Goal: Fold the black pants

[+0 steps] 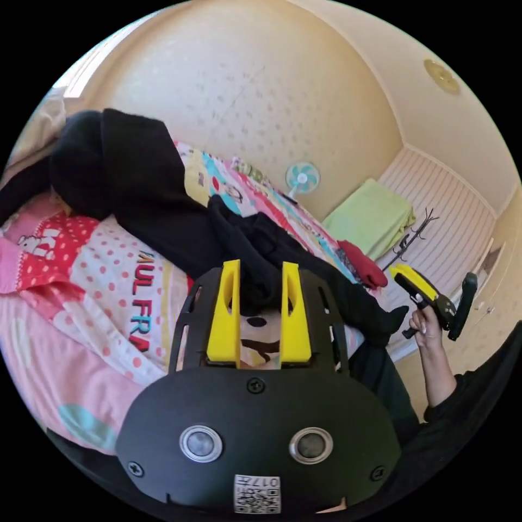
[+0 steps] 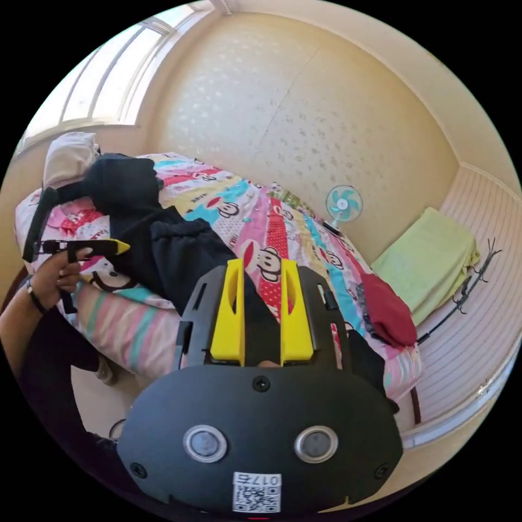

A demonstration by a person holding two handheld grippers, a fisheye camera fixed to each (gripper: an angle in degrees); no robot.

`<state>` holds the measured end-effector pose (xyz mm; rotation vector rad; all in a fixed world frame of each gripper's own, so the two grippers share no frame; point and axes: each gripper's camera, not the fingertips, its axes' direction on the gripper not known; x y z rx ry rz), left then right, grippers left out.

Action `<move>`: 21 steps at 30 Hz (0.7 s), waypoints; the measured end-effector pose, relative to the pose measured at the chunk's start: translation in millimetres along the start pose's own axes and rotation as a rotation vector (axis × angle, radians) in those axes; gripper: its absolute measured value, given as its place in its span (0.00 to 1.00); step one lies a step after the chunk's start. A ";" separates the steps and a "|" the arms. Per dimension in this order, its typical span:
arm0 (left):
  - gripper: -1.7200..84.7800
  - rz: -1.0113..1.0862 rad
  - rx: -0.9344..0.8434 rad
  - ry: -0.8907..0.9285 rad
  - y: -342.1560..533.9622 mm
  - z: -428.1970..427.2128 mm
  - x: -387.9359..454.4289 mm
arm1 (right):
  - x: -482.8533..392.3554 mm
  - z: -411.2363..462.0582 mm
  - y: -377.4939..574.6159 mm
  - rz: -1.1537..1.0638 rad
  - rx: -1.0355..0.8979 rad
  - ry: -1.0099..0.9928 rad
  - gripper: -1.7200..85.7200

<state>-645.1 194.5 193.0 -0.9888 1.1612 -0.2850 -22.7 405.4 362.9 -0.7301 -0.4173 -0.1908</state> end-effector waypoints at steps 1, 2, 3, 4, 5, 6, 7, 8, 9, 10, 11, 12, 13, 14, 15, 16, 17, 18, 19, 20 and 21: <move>0.11 -0.006 -0.055 -0.030 -3.5 10.5 3.8 | -23.4 11.0 -16.7 -0.078 -0.005 -0.110 0.15; 0.10 0.012 -0.048 -0.059 -2.7 10.2 7.7 | -44.5 30.5 -28.2 -0.138 -0.050 -0.155 0.15; 0.09 0.049 -0.049 -0.099 0.0 7.9 15.3 | -54.0 43.3 -31.9 -0.166 -0.089 -0.168 0.15; 0.08 0.076 -0.076 -0.095 4.9 6.7 20.6 | -70.1 74.1 -33.8 -0.219 -0.206 -0.207 0.15; 0.08 0.084 -0.089 -0.076 8.6 5.8 22.2 | -81.1 107.2 -27.8 -0.277 -0.364 -0.270 0.14; 0.08 0.089 -0.125 -0.013 17.4 4.4 23.0 | -80.4 114.8 -24.3 -0.281 -0.396 -0.300 0.13; 0.07 0.089 -0.195 0.064 27.3 5.9 21.5 | -65.4 110.0 -23.5 -0.204 -0.384 -0.371 0.11; 0.07 0.086 -0.222 0.087 33.4 5.9 20.6 | -46.4 96.9 -24.4 -0.123 -0.407 -0.401 0.07; 0.07 0.091 -0.231 0.113 46.9 0.0 20.0 | -36.7 86.1 -23.8 -0.093 -0.405 -0.437 0.07; 0.07 0.114 -0.246 0.176 59.1 -7.7 21.6 | -10.8 55.3 -18.8 0.019 -0.348 -0.479 0.06; 0.07 0.123 -0.266 0.219 64.4 -11.1 22.8 | 15.7 19.7 -9.2 0.138 -0.260 -0.458 0.05; 0.07 0.133 -0.296 0.293 73.9 -18.5 25.6 | 26.3 3.8 -4.0 0.174 -0.233 -0.426 0.05; 0.07 0.137 -0.324 0.327 81.9 -25.8 28.8 | 43.7 -22.1 6.9 0.223 -0.198 -0.321 0.05; 0.07 0.139 -0.336 0.328 85.3 -29.0 30.3 | 57.7 -38.4 18.1 0.259 -0.175 -0.239 0.05; 0.07 0.137 -0.340 0.300 90.3 -35.7 31.5 | 63.5 -42.8 23.7 0.269 -0.165 -0.218 0.06; 0.08 0.114 -0.301 0.237 92.6 -44.2 28.9 | 70.6 -43.8 33.0 0.275 -0.165 -0.220 0.06; 0.09 0.091 -0.262 0.197 92.7 -49.8 25.9 | 76.5 -41.5 39.1 0.303 -0.193 -0.250 0.07; 0.13 0.049 -0.154 0.139 91.4 -62.3 18.5 | 78.7 -41.9 41.0 0.324 -0.200 -0.265 0.08; 0.15 0.005 -0.037 0.116 88.6 -73.0 9.1 | 79.5 -48.8 42.9 0.347 -0.169 -0.296 0.11; 0.16 -0.023 0.009 0.118 86.5 -76.3 3.5 | 75.4 -64.3 45.1 0.336 -0.056 -0.353 0.13; 0.18 -0.072 0.065 0.140 80.7 -77.1 -7.3 | 72.7 -72.9 47.2 0.327 0.019 -0.391 0.14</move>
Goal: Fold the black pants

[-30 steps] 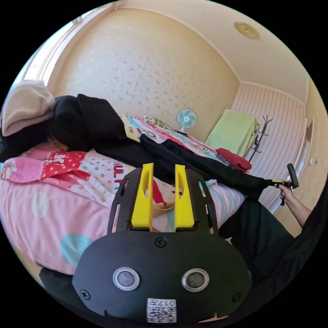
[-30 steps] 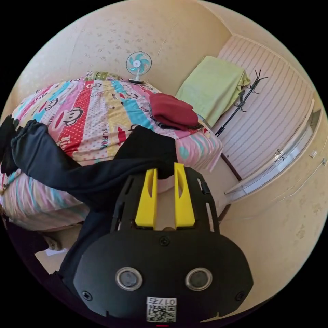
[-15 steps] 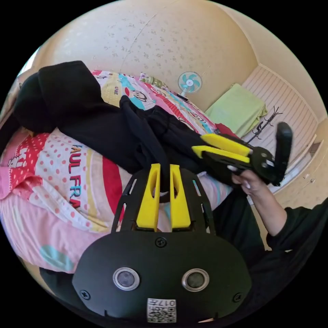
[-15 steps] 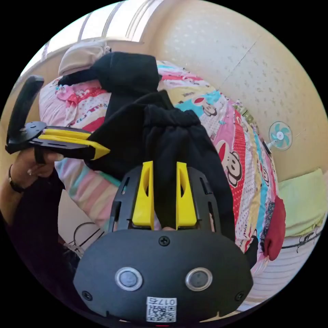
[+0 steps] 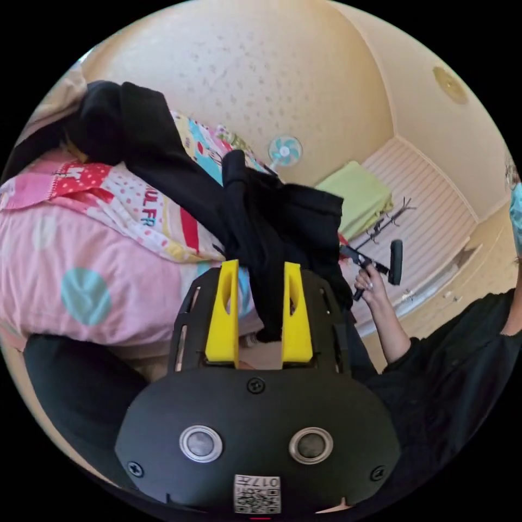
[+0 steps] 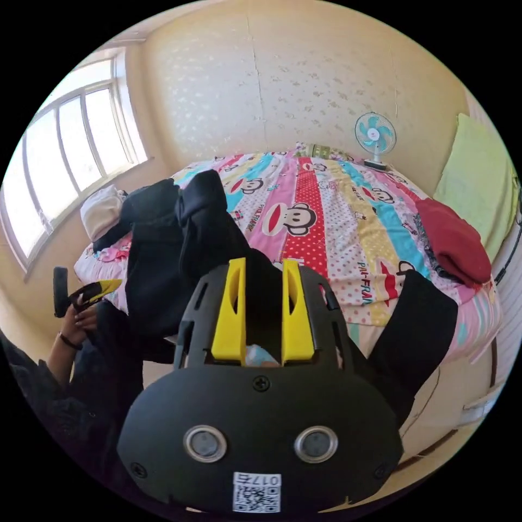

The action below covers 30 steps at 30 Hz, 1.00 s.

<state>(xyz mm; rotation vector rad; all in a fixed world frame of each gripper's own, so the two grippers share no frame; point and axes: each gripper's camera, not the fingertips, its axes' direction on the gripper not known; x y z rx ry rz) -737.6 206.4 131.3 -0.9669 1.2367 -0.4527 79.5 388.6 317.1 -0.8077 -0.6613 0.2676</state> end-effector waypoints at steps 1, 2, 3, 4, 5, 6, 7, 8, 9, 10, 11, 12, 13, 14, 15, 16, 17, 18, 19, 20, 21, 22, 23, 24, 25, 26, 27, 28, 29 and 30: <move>0.19 -0.039 0.020 0.015 -8.2 5.8 -10.6 | -8.6 -9.3 6.7 -0.041 0.115 -0.087 0.15; 0.20 -0.058 0.014 0.018 -12.7 11.2 -15.7 | -13.7 -7.0 8.2 -0.033 0.165 -0.130 0.16; 0.20 -0.090 -0.022 0.036 -22.6 25.2 -24.3 | -15.5 -1.4 5.9 -0.023 0.156 -0.148 0.16; 0.20 -0.113 -0.060 0.055 -31.5 40.8 -30.2 | -18.6 17.8 -3.7 0.000 0.082 -0.194 0.17; 0.20 -0.116 -0.074 0.060 -35.1 48.9 -31.7 | -22.3 44.1 -14.8 0.019 -0.027 -0.261 0.19; 0.19 -0.121 -0.099 0.045 -40.0 64.9 -33.2 | -25.3 58.3 -19.9 0.020 -0.089 -0.315 0.20; 0.18 -0.150 -0.120 0.002 -41.4 77.5 -34.4 | -34.1 81.3 -27.5 0.020 -0.179 -0.443 0.21; 0.17 -0.164 -0.112 0.001 -41.1 80.0 -34.1 | -48.1 88.3 -32.9 0.024 -0.188 -0.558 0.22; 0.16 -0.194 -0.090 0.002 -39.4 80.2 -32.0 | -57.8 86.2 -35.2 0.013 -0.171 -0.594 0.22; 0.16 -0.204 -0.078 -0.027 -36.3 77.6 -26.3 | -83.9 78.3 -39.1 -0.048 -0.145 -0.597 0.23; 0.15 -0.195 -0.074 -0.049 -34.2 75.9 -22.2 | -116.7 74.2 -40.9 -0.141 -0.154 -0.528 0.23; 0.14 -0.164 -0.057 -0.091 -28.9 72.1 -13.4 | -134.3 75.3 -40.5 -0.197 -0.174 -0.482 0.23; 0.13 -0.145 -0.038 -0.124 -22.3 68.4 -7.1 | -170.8 85.3 -36.2 -0.321 -0.240 -0.381 0.23; 0.12 -0.140 -0.030 -0.130 -18.8 66.6 -5.2 | -203.0 105.4 -27.1 -0.427 -0.336 -0.261 0.24; 0.11 -0.151 -0.014 -0.125 -11.7 62.3 -4.7 | -216.5 119.5 -21.0 -0.466 -0.401 -0.187 0.23; 0.10 -0.175 0.004 -0.104 -4.8 57.7 -7.3 | -237.9 148.8 -5.7 -0.542 -0.522 -0.041 0.22; 0.09 -0.188 0.008 -0.085 -1.7 55.9 -9.3 | -249.2 153.9 1.8 -0.550 -0.505 -0.013 0.21; 0.08 -0.229 0.003 -0.023 4.4 55.6 -14.6 | -251.2 152.1 0.0 -0.513 -0.506 -0.008 0.21; 0.08 -0.279 0.025 0.010 12.2 53.7 -17.8 | -251.7 140.4 -7.9 -0.439 -0.505 0.004 0.14; 0.08 -0.294 0.033 0.019 15.8 51.9 -17.6 | -248.0 117.2 -17.1 -0.362 -0.451 -0.016 0.09; 0.07 -0.287 0.031 0.032 20.2 47.4 -12.0 | -243.4 102.2 -22.0 -0.298 -0.401 0.010 0.08; 0.07 -0.254 0.030 0.005 23.4 38.3 1.2 | -234.9 67.3 -30.6 -0.194 -0.284 0.098 0.06; 0.07 -0.229 0.034 -0.019 25.0 32.2 10.7 | -229.9 26.5 -40.0 -0.140 -0.167 0.166 0.06; 0.07 -0.162 0.050 -0.060 27.8 17.8 33.8 | -228.4 4.8 -45.0 -0.120 -0.106 0.188 0.06; 0.07 -0.092 0.081 -0.089 30.2 0.3 61.2 | -227.5 -41.0 -54.7 -0.088 0.022 0.214 0.05; 0.07 -0.057 0.103 -0.097 31.3 -9.1 75.6 | -231.4 -87.9 -62.9 -0.087 0.157 0.237 0.05; 0.07 0.028 0.176 -0.104 34.1 -31.6 109.3 | -234.9 -111.5 -65.9 -0.090 0.227 0.251 0.05; 0.07 0.115 0.278 -0.126 38.5 -56.3 147.3 | -244.7 -159.8 -69.6 -0.090 0.375 0.292 0.05; 0.07 0.160 0.333 -0.144 41.6 -68.5 167.3 | -253.4 -204.4 -70.2 -0.063 0.512 0.330 0.05; 0.07 0.253 0.451 -0.174 50.0 -91.8 206.5 | -256.6 -225.4 -69.7 -0.045 0.574 0.333 0.05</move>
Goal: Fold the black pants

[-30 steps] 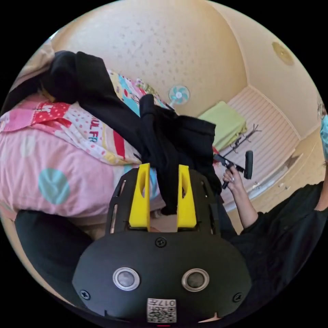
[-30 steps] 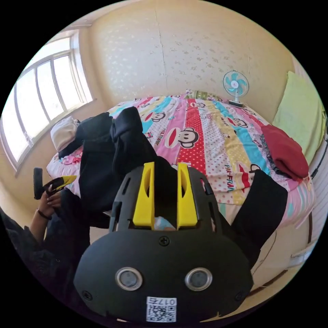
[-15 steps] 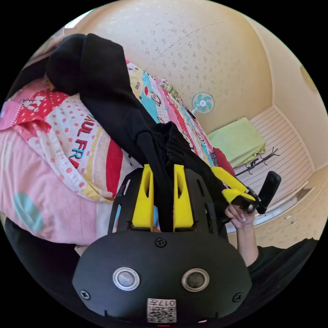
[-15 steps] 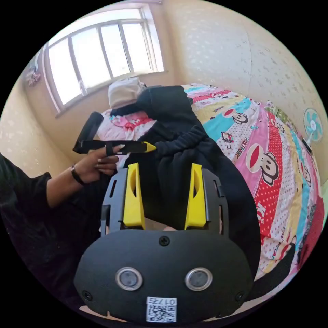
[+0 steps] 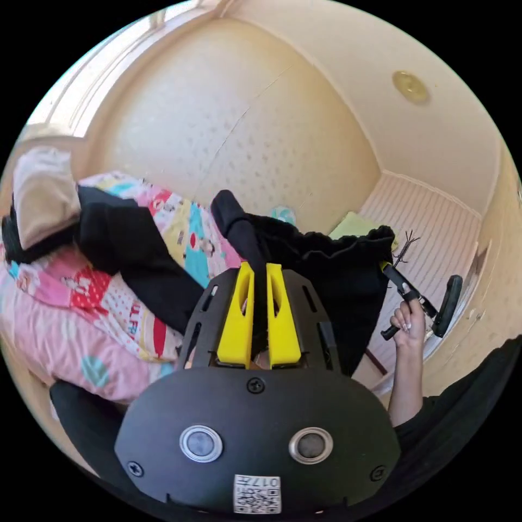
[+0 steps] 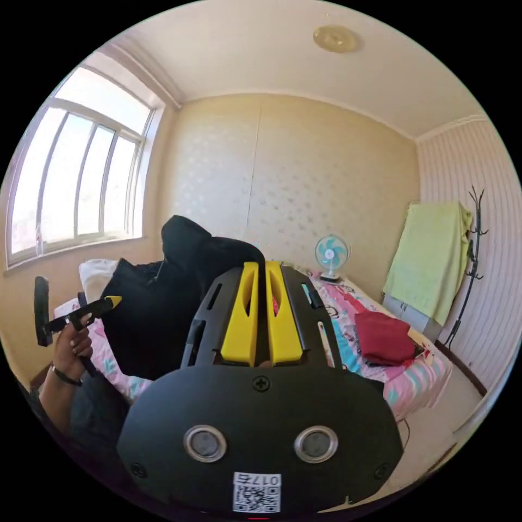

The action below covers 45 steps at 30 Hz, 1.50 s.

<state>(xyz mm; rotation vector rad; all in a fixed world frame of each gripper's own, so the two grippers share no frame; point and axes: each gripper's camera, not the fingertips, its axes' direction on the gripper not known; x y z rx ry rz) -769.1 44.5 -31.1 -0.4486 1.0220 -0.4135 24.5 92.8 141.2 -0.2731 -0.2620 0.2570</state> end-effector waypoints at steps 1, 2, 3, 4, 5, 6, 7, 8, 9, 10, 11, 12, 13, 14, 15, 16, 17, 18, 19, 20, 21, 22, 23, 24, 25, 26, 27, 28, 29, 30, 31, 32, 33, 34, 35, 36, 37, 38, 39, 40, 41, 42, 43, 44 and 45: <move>0.07 0.077 0.140 -0.020 -9.4 -30.1 32.6 | 9.1 -35.5 -19.2 0.055 0.125 -0.025 0.05; 0.07 0.104 0.203 -0.026 -13.3 -44.0 46.9 | 17.9 -68.8 -35.9 0.109 0.243 -0.070 0.05; 0.07 0.136 0.316 -0.009 -21.4 -70.0 70.4 | 21.0 -84.7 -44.8 0.131 0.294 -0.084 0.05; 0.07 0.138 0.401 0.042 -30.6 -93.1 86.8 | 24.7 -112.2 -61.8 0.157 0.377 -0.098 0.05; 0.07 0.133 0.440 0.072 -35.8 -104.5 93.6 | 26.6 -136.1 -78.3 0.168 0.454 -0.096 0.05; 0.07 0.128 0.504 0.129 -47.1 -125.9 106.0 | 27.4 -147.1 -85.8 0.172 0.494 -0.094 0.05; 0.07 0.138 0.561 0.171 -59.3 -146.0 118.5 | 29.2 -167.1 -100.5 0.181 0.567 -0.094 0.05; 0.07 0.152 0.586 0.189 -66.0 -155.2 125.1 | 30.1 -183.9 -118.0 0.171 0.617 -0.101 0.05; 0.07 0.203 0.627 0.213 -79.8 -171.2 139.2 | 30.7 -190.7 -127.8 0.163 0.634 -0.107 0.05; 0.07 0.256 0.666 0.214 -94.0 -184.1 154.5 | 32.0 -200.6 -150.3 0.136 0.648 -0.130 0.05; 0.07 0.273 0.681 0.211 -101.3 -188.9 161.7 | 32.7 -204.0 -177.1 0.092 0.629 -0.154 0.05; 0.07 0.295 0.704 0.201 -116.7 -195.2 175.0 | 33.3 -202.9 -190.7 0.077 0.616 -0.165 0.05; 0.07 0.323 0.727 0.176 -131.2 -196.9 187.5 | 36.1 -193.7 -217.2 0.075 0.586 -0.187 0.05; 0.07 0.340 0.741 0.155 -137.8 -196.2 193.4 | 38.7 -176.5 -241.5 0.088 0.547 -0.191 0.05; 0.07 0.357 0.772 0.102 -149.0 -191.6 202.6 | 39.5 -165.0 -252.9 0.094 0.523 -0.186 0.05; 0.07 0.351 0.802 0.047 -158.3 -183.7 208.1 | 40.5 -137.4 -273.7 0.106 0.471 -0.169 0.05; 0.07 0.343 0.815 0.024 -162.7 -178.5 209.6 | 41.3 -103.8 -291.0 0.120 0.423 -0.153 0.05; 0.07 0.334 0.835 -0.018 -172.2 -165.0 211.0 | 41.4 -85.9 -298.0 0.127 0.401 -0.141 0.05; 0.07 0.335 0.832 -0.057 -185.1 -145.9 210.1 | 40.8 -46.1 -311.5 0.139 0.356 -0.110 0.05; 0.07 0.335 0.819 -0.075 -193.2 -134.0 208.5 | 39.9 0.1 -326.4 0.151 0.294 -0.077 0.06; 0.07 0.323 0.771 -0.109 -212.7 -104.7 202.6 | 39.7 25.6 -334.5 0.158 0.260 -0.059 0.06; 0.07 0.295 0.708 -0.136 -234.6 -68.4 192.9 | 40.2 83.0 -352.1 0.174 0.182 -0.019 0.06; 0.07 0.281 0.673 -0.147 -246.4 -46.7 186.5 | 42.4 144.9 -368.6 0.173 0.100 0.018 0.06; 0.07 0.260 0.594 -0.167 -270.5 2.3 170.3 | 44.6 177.8 -374.7 0.168 0.056 0.031 0.06; 0.07 0.251 0.498 -0.177 -291.9 55.9 147.6 | 52.6 244.7 -377.2 0.170 -0.051 0.043 0.07; 0.08 0.262 0.433 -0.180 -299.8 83.4 133.7 | 65.3 308.0 -362.5 0.196 -0.229 0.048 0.07; 0.08 0.259 0.236 -0.186 -308.5 132.8 100.8 | 73.4 336.9 -349.0 0.223 -0.338 0.047 0.07; 0.08 0.166 0.047 -0.193 -307.2 169.2 61.5 | 87.4 377.3 -315.0 0.284 -0.471 0.040 0.07; 0.08 0.138 0.000 -0.188 -300.9 180.4 43.7 | 94.1 401.3 -275.4 0.299 -0.505 0.006 0.07; 0.08 0.144 -0.013 -0.133 -278.3 191.4 12.8 | 94.8 409.8 -254.1 0.283 -0.506 -0.016 0.08; 0.07 0.200 -0.007 -0.061 -248.2 196.8 -13.0 | 93.6 423.1 -207.5 0.228 -0.526 -0.052 0.08; 0.07 0.230 -0.027 -0.034 -231.6 200.2 -25.6 | 91.9 432.8 -154.3 0.181 -0.575 -0.073 0.09; 0.08 0.264 -0.124 -0.019 -197.6 209.8 -50.8 | 90.5 436.0 -126.9 0.157 -0.611 -0.086 0.09; 0.08 0.277 -0.260 -0.041 -160.9 220.5 -75.6 | 87.7 437.7 -70.2 0.132 -0.680 -0.114 0.10; 0.09 0.274 -0.325 -0.060 -140.7 225.0 -87.9 | 82.2 433.2 -14.1 0.118 -0.752 -0.172 0.10; 0.09 0.271 -0.437 -0.084 -98.9 230.2 -110.4 | 78.4 428.8 12.6 0.111 -0.787 -0.213 0.10; 0.10 0.265 -0.539 -0.093 -55.4 231.3 -131.0 | 69.2 415.3 62.9 0.115 -0.857 -0.301 0.10; 0.10 0.258 -0.590 -0.095 -34.4 230.6 -140.5 | 59.5 395.7 103.3 0.136 -0.898 -0.387 0.11; 0.11 0.229 -0.686 -0.099 4.5 227.2 -157.9 | 54.4 383.8 119.5 0.150 -0.905 -0.433 0.11; 0.12 0.192 -0.763 -0.105 38.2 220.4 -172.0 | 44.3 358.0 144.7 0.191 -0.897 -0.524 0.11; 0.12 0.169 -0.791 -0.114 53.9 215.6 -178.1 | 33.1 331.0 161.6 0.239 -0.865 -0.632 0.12; 0.14 0.110 -0.832 -0.134 81.3 204.5 -187.3 | 27.1 318.6 167.7 0.265 -0.847 -0.688 0.12; 0.15 0.031 -0.806 -0.131 103.1 189.4 -192.4 | 13.8 296.5 177.4 0.309 -0.804 -0.791 0.13; 0.16 -0.011 -0.749 -0.121 110.6 178.8 -193.3 | -1.8 280.1 185.9 0.338 -0.771 -0.869 0.14; 0.16 -0.098 -0.636 -0.082 125.5 157.6 -193.0 | -10.8 275.0 190.1 0.339 -0.768 -0.896 0.15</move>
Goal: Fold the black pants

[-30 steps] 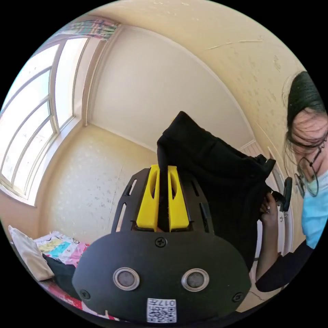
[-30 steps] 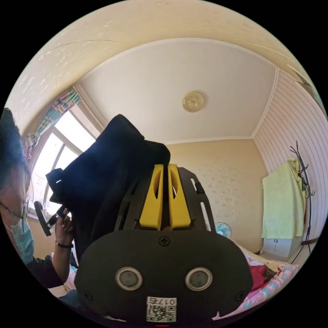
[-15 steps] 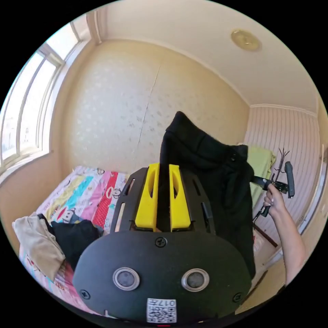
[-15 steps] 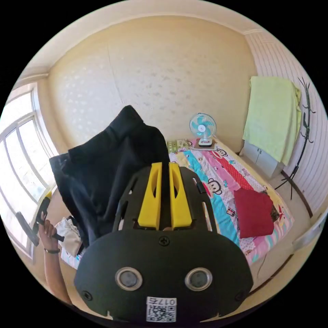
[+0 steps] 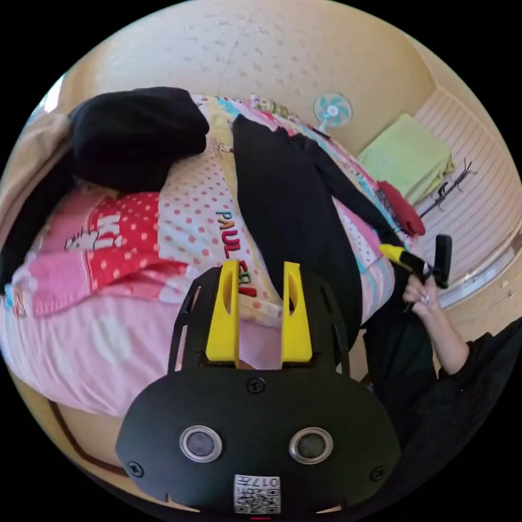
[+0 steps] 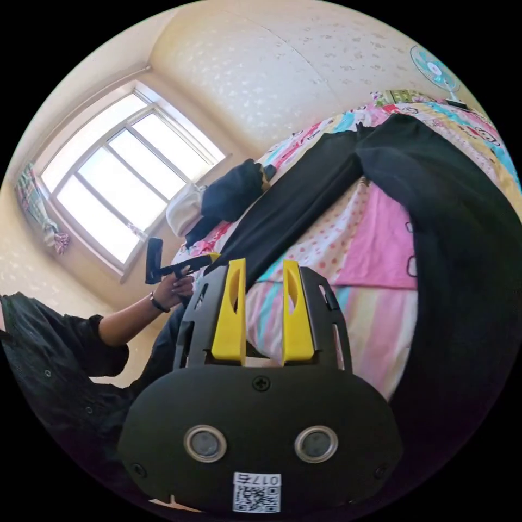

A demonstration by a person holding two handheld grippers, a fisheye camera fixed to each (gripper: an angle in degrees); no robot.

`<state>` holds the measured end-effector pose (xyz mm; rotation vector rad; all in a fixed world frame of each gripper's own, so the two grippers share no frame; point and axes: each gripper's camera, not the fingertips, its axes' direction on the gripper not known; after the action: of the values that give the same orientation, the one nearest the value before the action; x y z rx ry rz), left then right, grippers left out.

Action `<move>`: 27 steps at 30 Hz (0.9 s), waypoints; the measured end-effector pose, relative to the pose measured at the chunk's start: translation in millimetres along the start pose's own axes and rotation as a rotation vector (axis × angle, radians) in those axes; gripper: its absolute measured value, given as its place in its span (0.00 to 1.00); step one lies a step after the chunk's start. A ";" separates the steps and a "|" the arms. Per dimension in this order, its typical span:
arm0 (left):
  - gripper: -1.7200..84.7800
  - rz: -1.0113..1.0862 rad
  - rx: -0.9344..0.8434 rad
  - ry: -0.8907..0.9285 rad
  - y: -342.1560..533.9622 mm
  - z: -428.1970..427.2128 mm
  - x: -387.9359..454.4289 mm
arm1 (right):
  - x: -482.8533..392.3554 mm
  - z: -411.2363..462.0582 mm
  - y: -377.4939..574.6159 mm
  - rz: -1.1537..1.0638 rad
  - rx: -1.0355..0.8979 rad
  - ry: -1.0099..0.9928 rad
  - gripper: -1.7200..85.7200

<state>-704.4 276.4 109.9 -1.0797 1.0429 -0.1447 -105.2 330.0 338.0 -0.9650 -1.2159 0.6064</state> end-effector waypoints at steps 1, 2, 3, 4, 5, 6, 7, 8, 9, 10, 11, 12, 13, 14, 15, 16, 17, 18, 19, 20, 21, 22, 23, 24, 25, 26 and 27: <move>0.16 -0.065 0.070 0.049 20.0 -3.2 0.1 | -8.4 20.1 8.1 0.002 -0.053 -0.014 0.16; 0.16 -0.086 0.094 0.057 28.1 -4.6 1.9 | -14.4 35.8 13.3 0.036 -0.079 0.015 0.17; 0.16 -0.117 0.128 0.044 41.6 -7.6 7.9 | -20.5 34.3 16.2 0.036 -0.032 0.041 0.17; 0.16 -0.137 0.156 0.013 53.4 -9.7 16.7 | -33.1 32.4 17.5 0.002 -0.003 0.077 0.17; 0.16 -0.136 0.168 -0.005 58.4 -9.4 21.9 | -40.1 35.4 12.1 -0.010 -0.050 0.117 0.16; 0.17 -0.119 0.179 -0.041 66.1 -5.8 32.9 | -43.4 34.2 8.7 -0.017 -0.061 0.138 0.16; 0.17 -0.109 0.188 -0.072 70.2 -1.6 42.7 | -47.1 30.5 1.3 -0.028 -0.092 0.148 0.13; 0.16 -0.112 0.185 -0.085 70.2 -0.2 46.5 | -45.0 28.4 -7.1 0.003 -0.145 0.139 0.10; 0.14 -0.123 0.140 -0.112 64.9 2.7 52.9 | -42.9 25.6 -11.4 0.029 -0.165 0.130 0.08; 0.10 -0.092 0.043 -0.099 52.5 4.1 59.3 | -39.9 9.7 -19.4 0.070 -0.151 0.090 0.06; 0.09 -0.069 -0.008 -0.076 44.6 3.1 62.9 | -38.7 -21.2 -25.8 0.088 -0.056 0.034 0.06; 0.07 -0.023 -0.053 -0.030 30.5 -5.9 70.7 | -38.1 -38.9 -27.5 0.089 0.004 0.009 0.06; 0.07 0.028 -0.024 0.025 20.9 -21.5 78.9 | -33.7 -70.8 -29.6 0.108 0.097 0.010 0.05; 0.07 0.049 0.013 0.059 18.3 -30.6 82.3 | -25.1 -96.1 -31.2 0.146 0.143 0.085 0.05; 0.07 0.064 0.102 0.103 16.8 -47.7 85.6 | -20.0 -106.1 -31.5 0.168 0.154 0.155 0.05; 0.08 0.013 0.184 0.085 18.5 -60.0 83.2 | -8.2 -118.3 -31.3 0.209 0.141 0.342 0.05; 0.09 -0.010 0.213 0.066 19.8 -63.4 81.3 | 5.5 -122.2 -31.0 0.253 0.091 0.482 0.05; 0.12 -0.027 0.241 0.025 21.5 -62.6 77.4 | 11.8 -123.3 -30.3 0.274 0.069 0.515 0.05; 0.14 -0.033 0.213 0.010 20.6 -51.5 72.4 | 21.0 -125.7 -27.4 0.304 0.058 0.506 0.05; 0.14 -0.040 0.178 0.020 18.9 -42.7 69.5 | 24.2 -129.4 -23.0 0.325 0.099 0.452 0.05; 0.15 -0.060 0.094 0.066 14.5 -22.4 64.9 | 24.3 -130.8 -20.9 0.333 0.120 0.431 0.05; 0.16 -0.067 0.020 0.135 10.3 -1.2 64.9 | 22.7 -131.2 -19.1 0.329 0.137 0.418 0.05; 0.16 -0.058 -0.004 0.168 8.5 8.3 67.2 | 20.0 -130.4 -19.8 0.306 0.130 0.440 0.05; 0.16 -0.022 -0.027 0.204 5.2 24.7 75.9 | 18.7 -129.9 -20.6 0.293 0.121 0.454 0.05; 0.16 0.041 -0.039 0.189 2.4 39.5 87.7 | 16.6 -130.0 -22.2 0.271 0.108 0.468 0.05; 0.16 0.074 -0.052 0.164 1.1 47.9 94.0 | 15.3 -131.6 -23.0 0.268 0.111 0.467 0.05; 0.16 0.124 -0.086 0.089 -0.4 64.9 105.7 | 15.1 -132.7 -23.1 0.274 0.116 0.463 0.05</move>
<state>-597.9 259.4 48.7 -1.0905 1.2022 -0.0486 23.6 293.3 358.9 -1.1074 -0.6375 0.6170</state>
